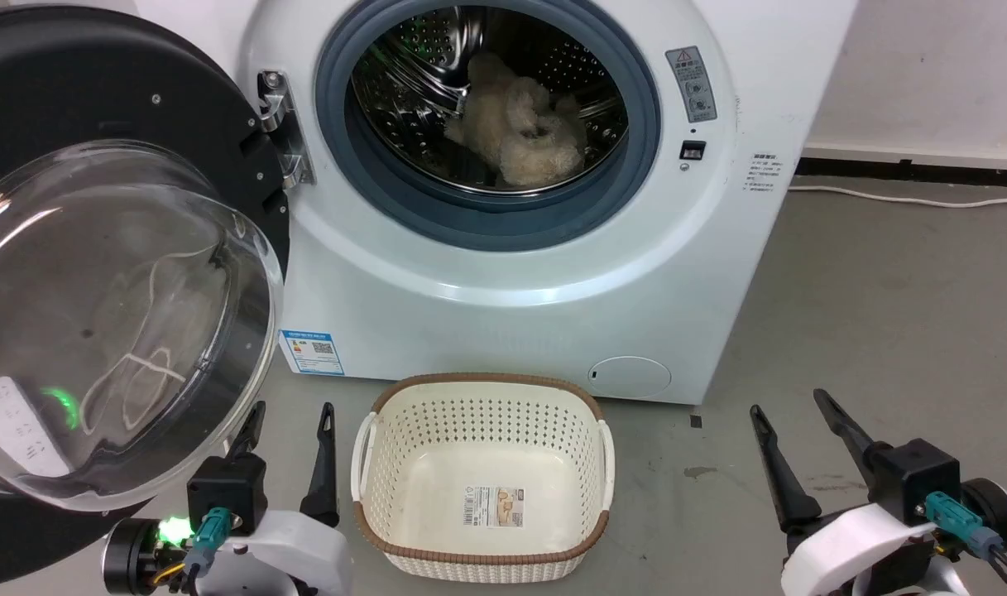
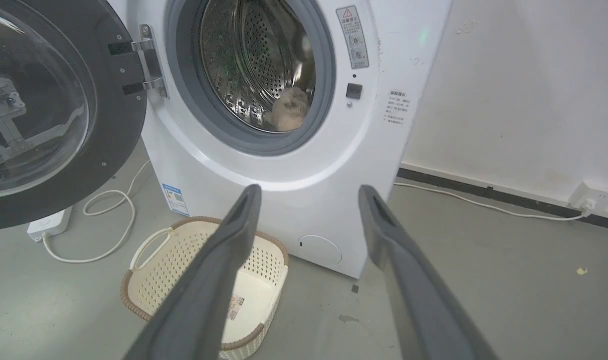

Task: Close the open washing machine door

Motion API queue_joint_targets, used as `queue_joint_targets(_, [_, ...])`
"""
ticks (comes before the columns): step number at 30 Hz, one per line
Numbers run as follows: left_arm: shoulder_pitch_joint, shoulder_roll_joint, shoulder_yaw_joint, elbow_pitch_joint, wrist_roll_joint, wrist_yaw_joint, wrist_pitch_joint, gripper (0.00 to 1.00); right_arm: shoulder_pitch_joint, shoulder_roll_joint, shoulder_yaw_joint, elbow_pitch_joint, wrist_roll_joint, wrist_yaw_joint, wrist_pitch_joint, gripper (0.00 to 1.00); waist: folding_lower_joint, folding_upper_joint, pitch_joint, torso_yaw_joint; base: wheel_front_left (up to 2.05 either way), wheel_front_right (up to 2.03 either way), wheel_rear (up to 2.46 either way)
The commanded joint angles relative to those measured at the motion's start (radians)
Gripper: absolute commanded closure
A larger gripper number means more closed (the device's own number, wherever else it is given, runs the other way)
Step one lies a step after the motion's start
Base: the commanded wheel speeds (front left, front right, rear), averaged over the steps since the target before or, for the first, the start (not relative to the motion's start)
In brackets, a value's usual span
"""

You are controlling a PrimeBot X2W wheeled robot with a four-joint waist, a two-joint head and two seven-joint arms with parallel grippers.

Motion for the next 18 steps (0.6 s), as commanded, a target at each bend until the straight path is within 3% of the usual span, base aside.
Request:
queue_joint_targets(1, [0.003, 0.001, -0.001, -0.001, 0.0, 0.001, -0.01, 0.0, 0.003, 0.0, -0.003, 0.003, 0.01, 0.0, -0.011, 0.0, 0.0, 0.0, 0.0, 0.002, 0.0, 0.0, 0.0])
queue_joint_targets(18, [0.015, 0.007, -0.011, -0.001, 0.001, 0.003, -0.045, 0.0, 0.02, 0.001, 0.01, 0.012, 0.023, 0.0, -0.047, 0.0, 0.0, 0.0, -0.017, 0.088, 0.0, 0.0, 0.0])
